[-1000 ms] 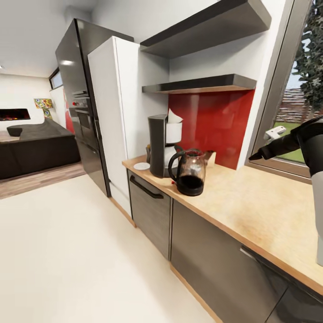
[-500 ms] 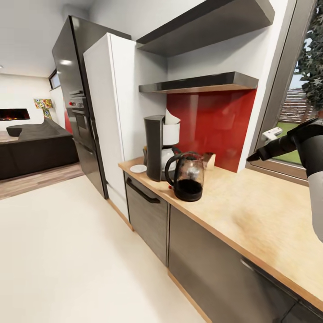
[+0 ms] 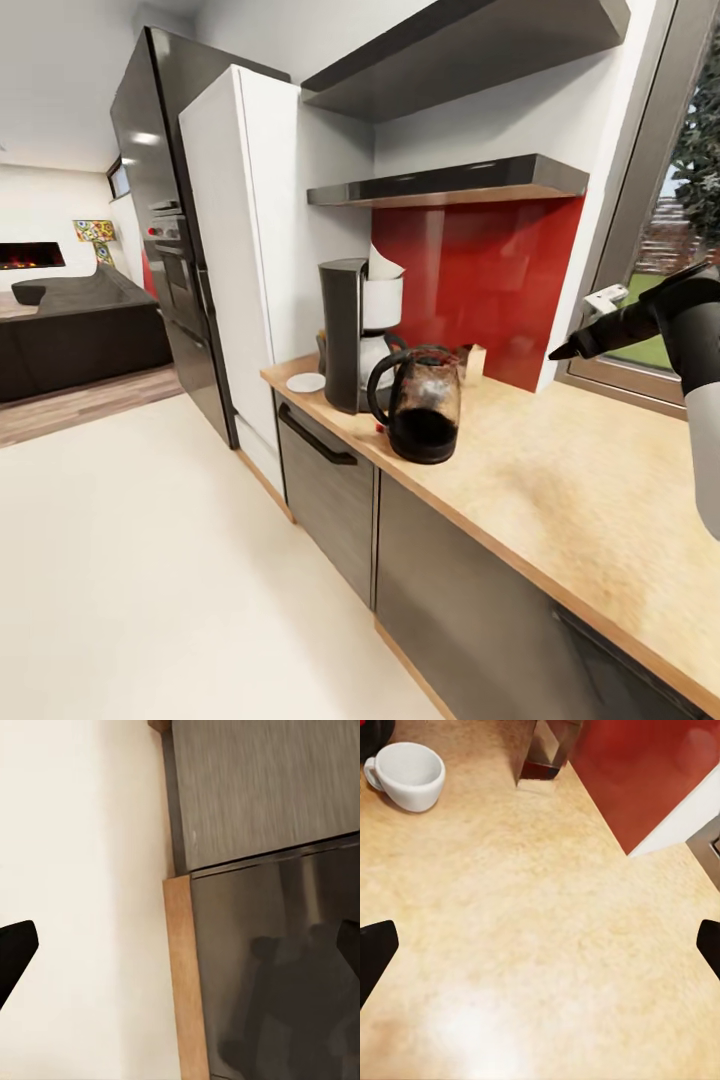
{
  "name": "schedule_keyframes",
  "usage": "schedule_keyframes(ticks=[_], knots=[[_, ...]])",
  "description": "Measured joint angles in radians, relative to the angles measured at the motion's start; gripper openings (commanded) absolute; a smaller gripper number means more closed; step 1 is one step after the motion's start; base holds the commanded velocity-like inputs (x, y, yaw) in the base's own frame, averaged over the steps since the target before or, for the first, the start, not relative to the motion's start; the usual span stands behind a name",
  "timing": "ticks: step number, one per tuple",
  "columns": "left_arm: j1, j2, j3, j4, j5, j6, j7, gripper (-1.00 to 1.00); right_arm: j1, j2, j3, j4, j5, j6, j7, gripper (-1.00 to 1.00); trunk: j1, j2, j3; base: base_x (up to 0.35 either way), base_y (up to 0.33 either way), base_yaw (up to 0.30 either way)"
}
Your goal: Set up a coffee station on the kitchen countertop: keep the coffee maker on the countertop, move the bottle of coffee from the kitchen shelf to the counter next to the coffee maker, place a paper coffee filter on top of the coffee maker, put the saucer next to the coffee maker with the coffee cup on the saucer, and place the electric kettle next to the coffee maker.
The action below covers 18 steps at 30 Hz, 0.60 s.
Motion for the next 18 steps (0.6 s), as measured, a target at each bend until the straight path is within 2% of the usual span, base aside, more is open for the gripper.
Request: schedule_keyframes(ticks=[11,18], knots=[[0.0,0.0,-0.002,0.0,0.0,0.0,0.0,1.0,0.0,0.013,-0.001,0.001,0.0,0.0,0.001,1.0,0.0,0.0,0.0,0.008,-0.008,0.0],[0.0,0.0,-0.004,0.0,0.001,0.001,0.0,1.0,0.0,0.013,-0.001,0.001,0.0,0.0,0.0,1.0,0.0,0.0,0.0,0.0,-0.071,0.179]])
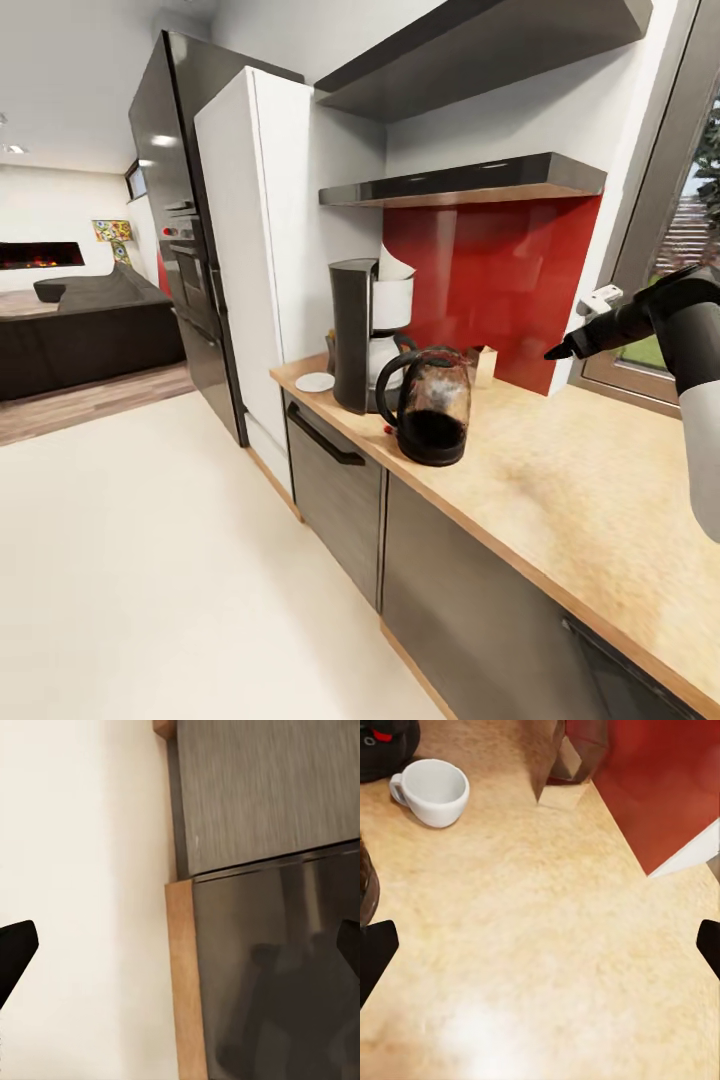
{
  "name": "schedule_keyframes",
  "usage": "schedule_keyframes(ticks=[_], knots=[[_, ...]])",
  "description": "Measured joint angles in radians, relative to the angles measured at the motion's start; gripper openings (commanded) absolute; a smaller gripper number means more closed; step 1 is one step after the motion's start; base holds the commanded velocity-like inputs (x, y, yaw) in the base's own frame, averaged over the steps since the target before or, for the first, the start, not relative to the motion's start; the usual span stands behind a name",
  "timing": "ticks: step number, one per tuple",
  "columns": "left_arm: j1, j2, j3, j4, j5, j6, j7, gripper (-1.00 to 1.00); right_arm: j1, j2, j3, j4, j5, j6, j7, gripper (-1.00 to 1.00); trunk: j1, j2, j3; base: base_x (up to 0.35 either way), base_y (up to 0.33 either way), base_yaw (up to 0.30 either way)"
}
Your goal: Set up a coffee station on the kitchen countertop: keep the coffee maker on the countertop, move the bottle of coffee from the kitchen shelf to the counter next to the coffee maker, place a paper coffee filter on top of the coffee maker, put the saucer next to the coffee maker with the coffee cup on the saucer, and place the electric kettle next to the coffee maker.
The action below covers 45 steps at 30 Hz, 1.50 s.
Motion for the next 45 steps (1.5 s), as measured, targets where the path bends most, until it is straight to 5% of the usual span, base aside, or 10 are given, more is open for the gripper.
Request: schedule_keyframes(ticks=[45], knots=[[0.0,-0.002,0.001,0.0,-0.001,0.0,0.0,1.0,0.002,0.0,0.0,0.004,-0.002,-0.001,-0.001,1.0,0.0,0.0,0.0,0.043,-0.089,0.072]])
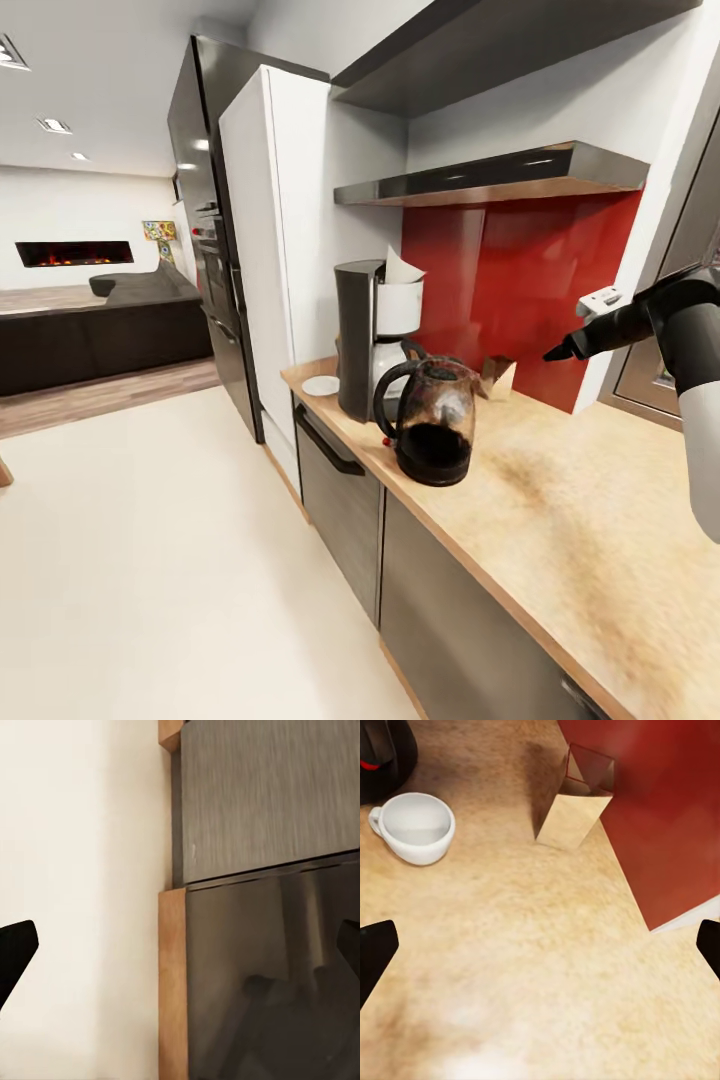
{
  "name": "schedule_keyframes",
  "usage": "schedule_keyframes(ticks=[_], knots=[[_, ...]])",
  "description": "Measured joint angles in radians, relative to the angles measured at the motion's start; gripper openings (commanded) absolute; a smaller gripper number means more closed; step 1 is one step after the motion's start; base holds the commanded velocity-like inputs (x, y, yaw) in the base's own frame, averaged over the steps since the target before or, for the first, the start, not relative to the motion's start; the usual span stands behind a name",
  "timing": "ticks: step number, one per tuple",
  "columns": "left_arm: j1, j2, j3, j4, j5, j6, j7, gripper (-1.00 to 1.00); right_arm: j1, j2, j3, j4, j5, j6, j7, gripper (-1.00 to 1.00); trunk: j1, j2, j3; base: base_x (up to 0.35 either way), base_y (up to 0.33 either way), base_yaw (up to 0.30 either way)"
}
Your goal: Set up a coffee station on the kitchen countertop: keep the coffee maker on the countertop, move the bottle of coffee from the kitchen shelf to the counter next to the coffee maker, place a paper coffee filter on top of the coffee maker, put the saucer next to the coffee maker with the coffee cup on the saucer, and place the electric kettle next to the coffee maker.
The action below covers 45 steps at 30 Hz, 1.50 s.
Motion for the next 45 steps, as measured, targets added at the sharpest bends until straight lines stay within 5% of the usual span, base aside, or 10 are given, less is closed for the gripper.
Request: schedule_keyframes(ticks=[31,45], knots=[[0.0,0.0,-0.001,0.0,0.0,0.0,0.0,1.0,0.0,0.0,-0.001,0.007,0.001,-0.005,-0.008,1.0,0.0,0.0,0.0,0.058,0.0,0.053],[0.001,0.0,-0.001,0.0,0.0,0.0,0.0,1.0,0.0,0.0,0.0,0.075,0.002,-0.063,-0.011,1.0,0.0,0.0,0.0,0.099,0.032,0.0]])
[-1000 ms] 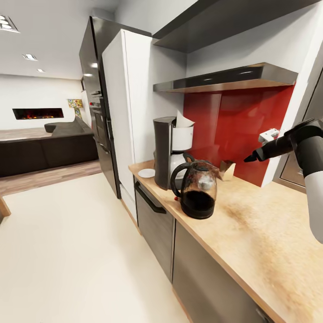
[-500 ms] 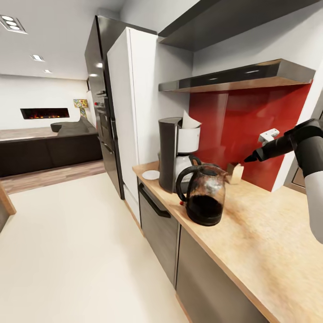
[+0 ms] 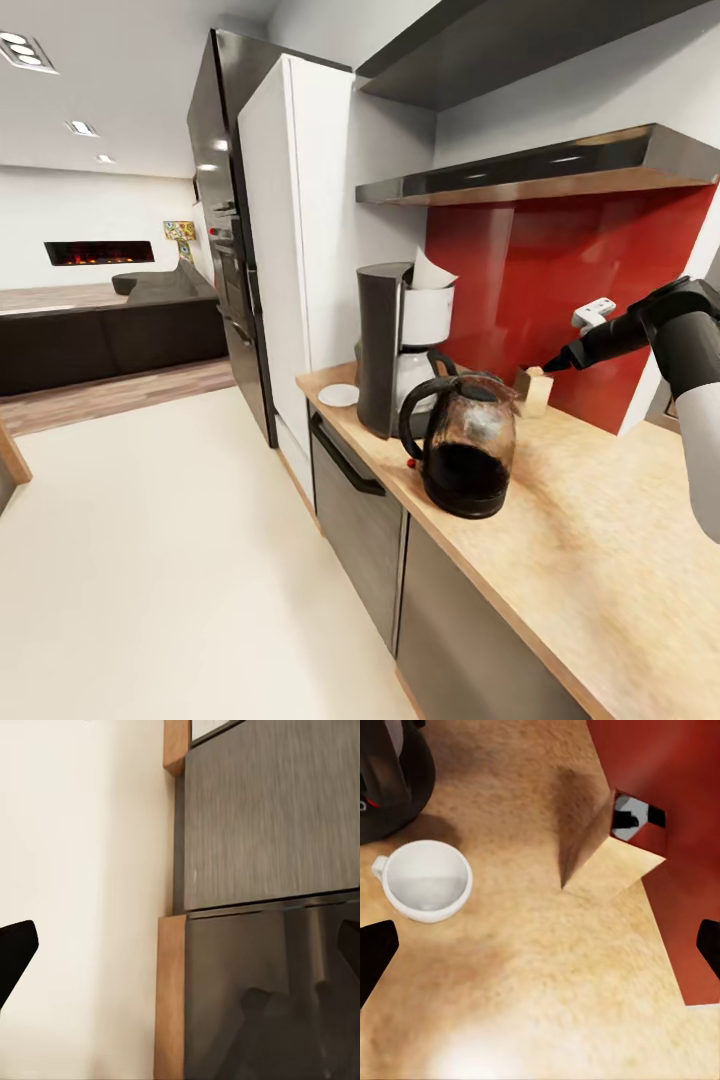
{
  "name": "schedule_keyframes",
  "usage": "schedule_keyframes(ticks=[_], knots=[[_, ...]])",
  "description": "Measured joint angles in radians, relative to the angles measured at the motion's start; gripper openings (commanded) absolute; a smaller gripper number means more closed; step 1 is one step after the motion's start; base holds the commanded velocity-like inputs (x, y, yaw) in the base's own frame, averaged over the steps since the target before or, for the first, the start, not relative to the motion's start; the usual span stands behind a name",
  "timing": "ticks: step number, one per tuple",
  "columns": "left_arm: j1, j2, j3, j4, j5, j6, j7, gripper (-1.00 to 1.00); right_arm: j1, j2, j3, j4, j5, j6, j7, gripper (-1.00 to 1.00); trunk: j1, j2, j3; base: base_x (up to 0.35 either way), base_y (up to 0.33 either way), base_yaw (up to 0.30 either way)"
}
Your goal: Set up a coffee station on the kitchen countertop: keep the coffee maker on the countertop, move the bottle of coffee from the kitchen shelf to the counter next to the coffee maker, place a paper coffee filter on top of the coffee maker, put the saucer next to the coffee maker with the coffee cup on the saucer, and place the electric kettle next to the coffee maker.
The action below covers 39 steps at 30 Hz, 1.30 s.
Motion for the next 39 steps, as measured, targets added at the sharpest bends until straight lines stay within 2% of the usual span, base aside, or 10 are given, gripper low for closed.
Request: schedule_keyframes(ticks=[22,29,34,36,39], knots=[[-0.001,0.0,0.0,0.0,0.0,0.0,0.0,1.0,0.0,0.0,-0.001,0.002,0.001,-0.001,0.0,1.0,0.0,0.0,0.0,0.074,0.03,0.0],[-0.001,0.0,0.0,0.0,0.0,0.0,0.0,1.0,0.0,0.001,0.0,0.044,-0.001,-0.003,0.0,1.0,0.0,0.0,0.0,0.002,0.0,0.0],[-0.001,0.0,0.0,0.0,0.0,0.0,-0.001,1.0,0.0,0.027,0.002,0.135,-0.001,-0.031,-0.018,1.0,0.0,0.0,0.0,0.0,0.0,0.0],[-0.001,0.0,0.0,0.0,0.0,0.0,-0.001,1.0,0.0,0.052,0.001,0.166,-0.003,-0.069,-0.094,1.0,0.0,0.0,0.0,0.0,0.0,0.0],[-0.001,0.0,0.0,0.0,0.0,0.0,-0.001,1.0,0.0,0.071,0.001,0.195,-0.003,-0.083,-0.146,1.0,0.0,0.0,0.0,0.0,0.0,0.0]])
